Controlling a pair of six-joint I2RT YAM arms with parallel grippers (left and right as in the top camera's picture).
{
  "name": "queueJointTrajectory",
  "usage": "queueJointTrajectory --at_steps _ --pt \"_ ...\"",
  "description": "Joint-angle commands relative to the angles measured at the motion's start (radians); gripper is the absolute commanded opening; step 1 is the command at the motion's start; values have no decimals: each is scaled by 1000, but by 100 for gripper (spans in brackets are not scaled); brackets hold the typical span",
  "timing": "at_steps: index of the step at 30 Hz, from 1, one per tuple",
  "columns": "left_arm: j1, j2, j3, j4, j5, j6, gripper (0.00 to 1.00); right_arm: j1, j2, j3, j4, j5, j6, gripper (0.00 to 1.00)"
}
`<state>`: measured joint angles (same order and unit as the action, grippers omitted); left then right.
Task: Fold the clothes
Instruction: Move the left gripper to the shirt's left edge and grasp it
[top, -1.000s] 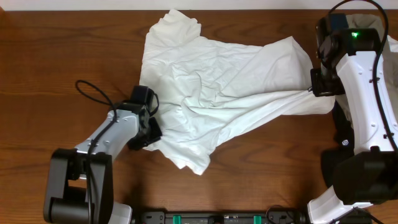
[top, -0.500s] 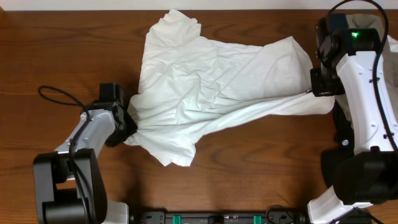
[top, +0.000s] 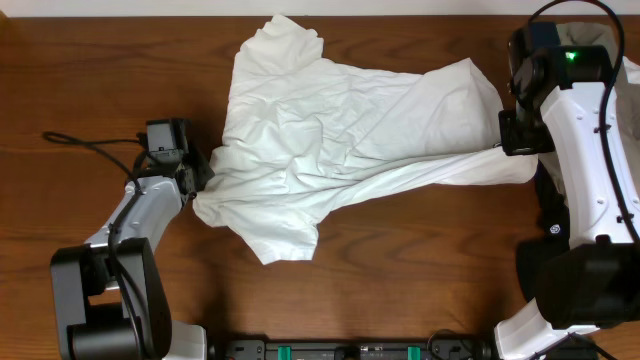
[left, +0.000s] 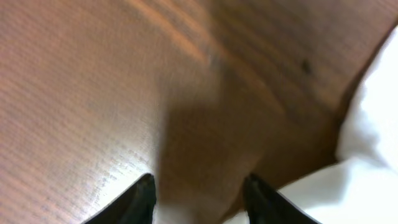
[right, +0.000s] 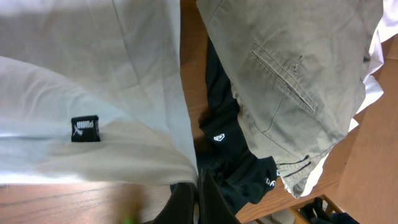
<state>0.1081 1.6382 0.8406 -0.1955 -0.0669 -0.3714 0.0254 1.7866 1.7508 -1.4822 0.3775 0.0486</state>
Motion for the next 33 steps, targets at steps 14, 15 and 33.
queueJointTrajectory --at_steps 14,15,33 --pt "5 -216 28 -573 449 20 50 -8 0 1 2 14 18 1" --pt "5 -228 28 -581 449 20 50 -8 0 1 2 14 18 1" --pt "-36 -148 -63 -431 364 -52 50 -7 0 1 -6 7 18 1"
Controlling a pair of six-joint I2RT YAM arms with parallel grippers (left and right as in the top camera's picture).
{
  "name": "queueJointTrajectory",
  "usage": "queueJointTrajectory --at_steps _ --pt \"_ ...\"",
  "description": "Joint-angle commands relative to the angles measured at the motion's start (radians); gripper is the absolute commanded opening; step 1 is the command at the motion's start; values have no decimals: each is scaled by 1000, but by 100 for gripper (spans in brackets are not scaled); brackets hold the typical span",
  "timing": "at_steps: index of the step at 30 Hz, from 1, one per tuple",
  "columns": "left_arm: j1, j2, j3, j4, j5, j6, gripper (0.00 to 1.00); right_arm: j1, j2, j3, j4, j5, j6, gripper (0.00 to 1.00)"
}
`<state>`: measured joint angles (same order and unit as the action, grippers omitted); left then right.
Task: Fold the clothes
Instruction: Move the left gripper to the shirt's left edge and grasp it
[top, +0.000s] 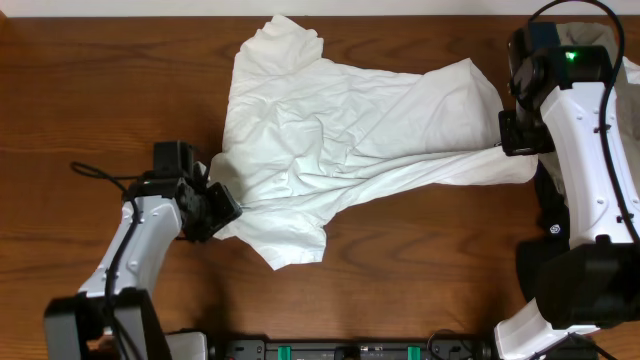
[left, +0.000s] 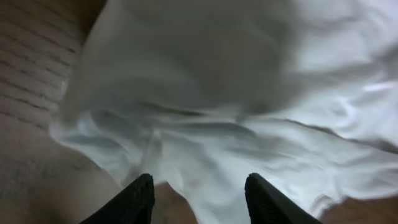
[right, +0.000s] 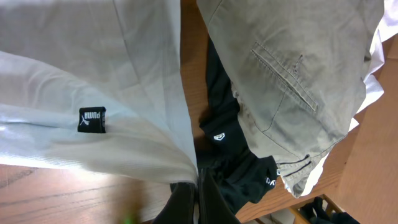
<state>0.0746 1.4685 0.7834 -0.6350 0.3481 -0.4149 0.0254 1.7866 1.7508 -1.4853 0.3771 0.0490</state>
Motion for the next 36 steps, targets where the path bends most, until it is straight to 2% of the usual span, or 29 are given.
queueJointTrajectory --at_steps 1,36 --pt "-2 29 -5 13 -50 -9 50 -7 0 1 -3 8 17 1" --pt "-66 80 -26 73 -54 -10 50 -7 0 1 -4 8 17 1"
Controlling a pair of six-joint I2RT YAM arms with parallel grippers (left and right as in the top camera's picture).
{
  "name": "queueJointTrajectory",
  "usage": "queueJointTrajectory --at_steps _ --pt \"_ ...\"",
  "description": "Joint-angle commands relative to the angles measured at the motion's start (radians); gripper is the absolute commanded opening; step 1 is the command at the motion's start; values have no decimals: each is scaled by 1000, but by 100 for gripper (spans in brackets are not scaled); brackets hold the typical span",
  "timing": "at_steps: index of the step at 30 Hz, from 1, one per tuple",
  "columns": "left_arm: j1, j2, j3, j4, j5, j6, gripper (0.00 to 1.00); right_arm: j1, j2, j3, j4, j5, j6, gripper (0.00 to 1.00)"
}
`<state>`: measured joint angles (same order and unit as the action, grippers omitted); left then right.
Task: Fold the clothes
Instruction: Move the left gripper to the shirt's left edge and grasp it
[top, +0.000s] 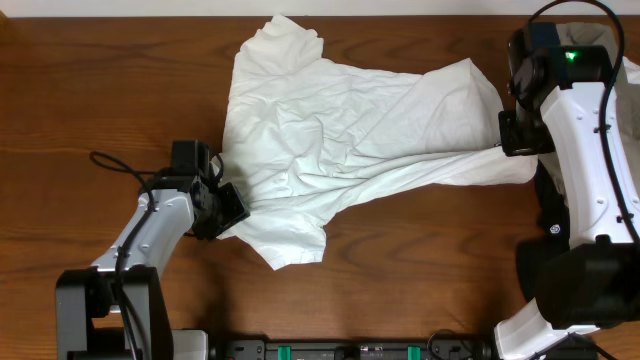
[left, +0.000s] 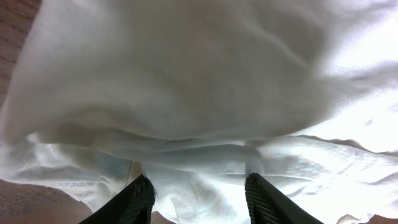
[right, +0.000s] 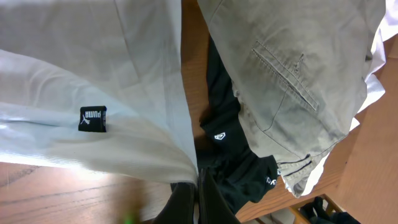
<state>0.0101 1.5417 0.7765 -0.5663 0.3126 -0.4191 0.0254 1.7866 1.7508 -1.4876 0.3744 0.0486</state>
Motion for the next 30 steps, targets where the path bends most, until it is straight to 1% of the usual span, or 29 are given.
queueJointTrajectory --at_steps 1,10,13,28,29,30 --pt "-2 7 -23 4 -23 -5 50 -8 0 1 -1 10 18 1" --pt "-2 7 -33 8 -38 -5 49 -7 0 1 -4 10 18 1" --pt "-2 7 -33 8 -38 -5 41 -7 0 1 -4 10 18 1" --pt "-2 10 -50 22 -44 -5 40 -7 0 1 -8 10 18 1" --pt "-2 12 -53 24 -44 -5 40 -7 0 1 -8 10 18 1" --pt "-2 16 -53 24 -44 -5 36 -7 0 1 -8 10 18 1"
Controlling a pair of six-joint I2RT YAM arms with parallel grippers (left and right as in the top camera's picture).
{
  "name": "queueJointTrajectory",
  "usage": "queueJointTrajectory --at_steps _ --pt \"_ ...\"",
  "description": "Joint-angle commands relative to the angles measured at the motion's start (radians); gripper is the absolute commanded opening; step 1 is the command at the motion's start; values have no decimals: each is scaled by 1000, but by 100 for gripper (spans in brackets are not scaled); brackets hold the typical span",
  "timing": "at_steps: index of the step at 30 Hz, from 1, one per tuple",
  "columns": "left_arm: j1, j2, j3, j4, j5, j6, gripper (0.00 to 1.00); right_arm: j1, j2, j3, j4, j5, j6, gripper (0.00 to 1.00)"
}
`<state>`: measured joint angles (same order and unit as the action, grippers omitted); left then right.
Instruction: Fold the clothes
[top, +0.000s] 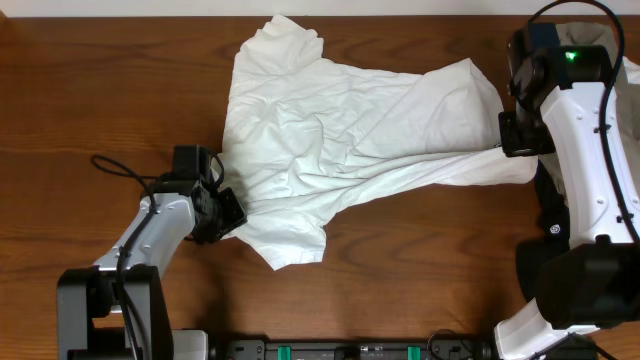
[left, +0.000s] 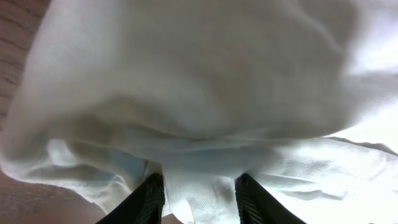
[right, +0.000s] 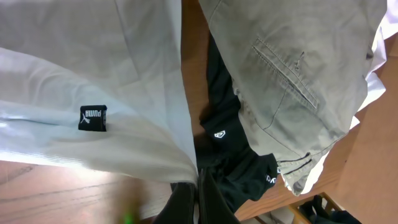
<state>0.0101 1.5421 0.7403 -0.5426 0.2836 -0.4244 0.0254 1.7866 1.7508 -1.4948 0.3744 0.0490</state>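
A crumpled white T-shirt (top: 340, 130) lies spread across the wooden table (top: 100, 80). My left gripper (top: 228, 212) sits at its lower left hem. In the left wrist view the left gripper (left: 199, 202) stands open, with a bunch of white cloth (left: 199, 112) between the black fingers (left: 152, 199). My right gripper (top: 503, 147) is at the shirt's right end. In the right wrist view the right gripper (right: 198, 193) is shut on the shirt's edge, near a black Puma label (right: 91, 117).
Past the shirt's right end lie khaki trousers (right: 292, 68) and a black garment (right: 233, 155); this pile (top: 600, 30) sits at the table's far right edge behind the right arm. The left arm's cable (top: 115, 165) loops over the wood on the left.
The left gripper's fingers stand a little closer together, with the hem cloth further in between them. The arm has barely shifted. The right gripper and the shirt have not moved.
The left gripper was open over bare wood at the shirt's left edge. Then it was lower, at the lower left hem, whose flap lay shifted to the right. Cloth then sat between its fingers, and they now stand narrower. The right gripper stayed shut on the shirt throughout.
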Motion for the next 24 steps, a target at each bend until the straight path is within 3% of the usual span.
queueJointTrajectory --at_steps 1,12,17,24 --pt "-2 19 -17 0 -15 0 34 -7 0 1 0 10 18 1" --pt "-2 15 -15 3 -3 13 6 -7 0 1 3 10 18 1" --pt "-2 -63 15 -33 4 66 6 -7 0 1 3 10 18 1" --pt "-1 -307 93 -143 4 87 6 -7 -3 2 26 -29 25 1"
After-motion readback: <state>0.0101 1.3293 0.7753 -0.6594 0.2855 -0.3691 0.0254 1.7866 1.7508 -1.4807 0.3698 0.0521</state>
